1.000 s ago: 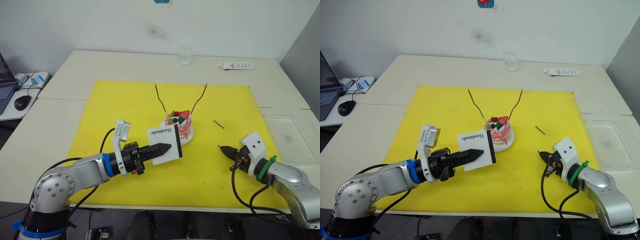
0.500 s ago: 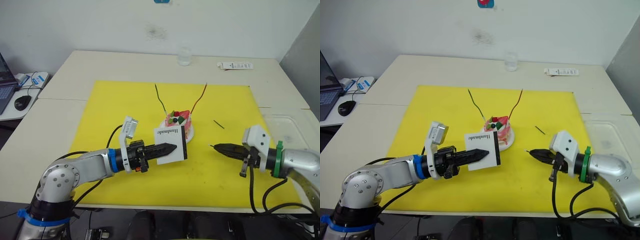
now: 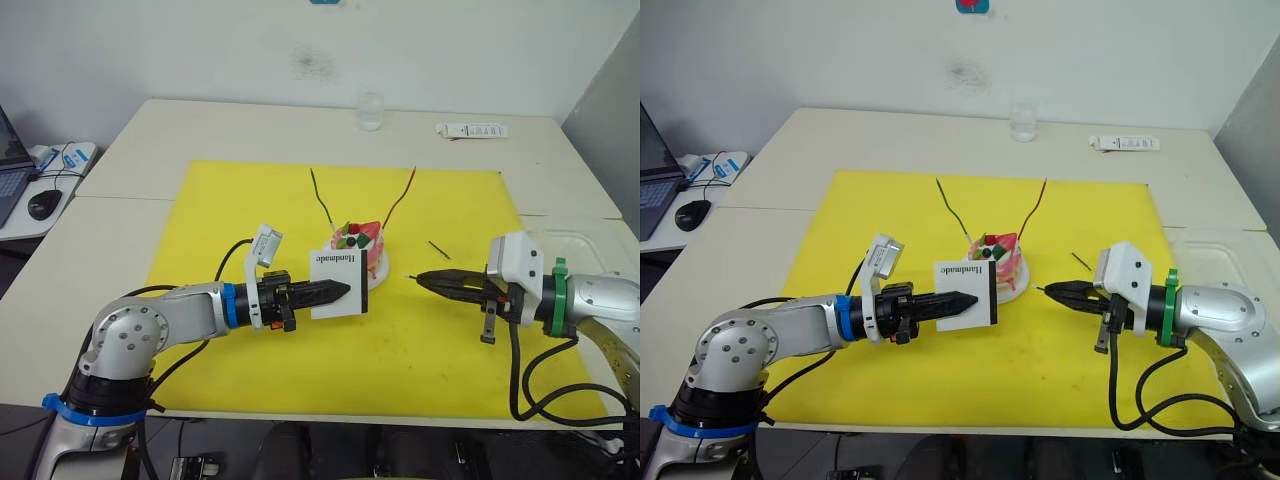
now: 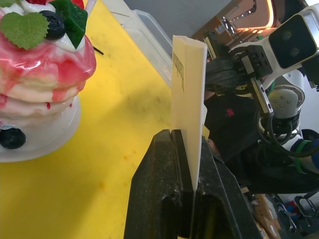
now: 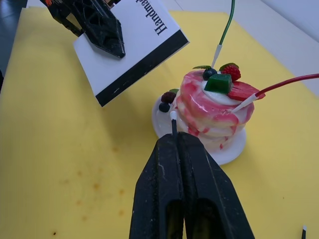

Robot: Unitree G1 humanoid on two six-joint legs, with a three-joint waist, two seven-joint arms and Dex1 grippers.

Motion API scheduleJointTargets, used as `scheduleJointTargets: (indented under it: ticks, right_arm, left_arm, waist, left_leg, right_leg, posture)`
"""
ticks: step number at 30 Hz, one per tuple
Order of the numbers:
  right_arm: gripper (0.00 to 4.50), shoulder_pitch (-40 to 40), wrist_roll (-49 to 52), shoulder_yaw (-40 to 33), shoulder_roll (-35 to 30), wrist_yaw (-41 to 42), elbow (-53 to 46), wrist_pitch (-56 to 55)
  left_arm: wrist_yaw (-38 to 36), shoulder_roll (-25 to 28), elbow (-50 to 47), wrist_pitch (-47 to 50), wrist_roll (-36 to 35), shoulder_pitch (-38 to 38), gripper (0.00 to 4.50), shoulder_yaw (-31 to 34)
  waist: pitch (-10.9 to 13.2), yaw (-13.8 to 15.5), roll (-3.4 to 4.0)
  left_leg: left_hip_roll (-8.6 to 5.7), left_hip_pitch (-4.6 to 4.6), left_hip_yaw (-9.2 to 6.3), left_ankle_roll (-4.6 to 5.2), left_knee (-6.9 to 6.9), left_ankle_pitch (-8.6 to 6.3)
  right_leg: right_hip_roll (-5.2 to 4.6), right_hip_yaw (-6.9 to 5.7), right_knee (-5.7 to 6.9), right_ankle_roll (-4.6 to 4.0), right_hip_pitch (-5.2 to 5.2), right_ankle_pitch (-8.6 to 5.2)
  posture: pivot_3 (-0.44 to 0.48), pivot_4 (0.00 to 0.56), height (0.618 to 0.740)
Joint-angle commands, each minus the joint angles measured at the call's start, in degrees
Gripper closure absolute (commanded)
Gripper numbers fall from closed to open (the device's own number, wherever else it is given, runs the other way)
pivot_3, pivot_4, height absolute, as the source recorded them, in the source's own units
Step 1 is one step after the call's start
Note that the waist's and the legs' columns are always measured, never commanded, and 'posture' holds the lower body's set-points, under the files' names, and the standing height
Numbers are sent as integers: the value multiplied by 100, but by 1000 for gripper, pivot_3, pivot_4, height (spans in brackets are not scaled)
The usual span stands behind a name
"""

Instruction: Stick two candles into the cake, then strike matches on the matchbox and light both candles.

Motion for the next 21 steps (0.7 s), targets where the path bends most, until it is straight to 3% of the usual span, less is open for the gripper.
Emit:
scheduleJointTargets:
  ticks: [1,21]
  right_arm:
    - [4481,-13,-6,2,54,-20,-103,-193]
    - [4481,-822,105,466,265,-401,-383,234]
  left_arm:
    - [-121,-95,-190,-74,172,-41,4500,20]
    - [-220,-396,-36,253,280,-215,4500,20]
  waist:
    - [0,0,0]
    - [0,-4,0]
  left_leg:
    - [0,0,0,0,0,0]
    - [0,4,-2,-3,4,2]
  right_leg:
    - [0,0,1,0,0,0]
    - [0,-1,11,-6,0,4]
  posture:
    - [0,150,740]
    - [0,150,740]
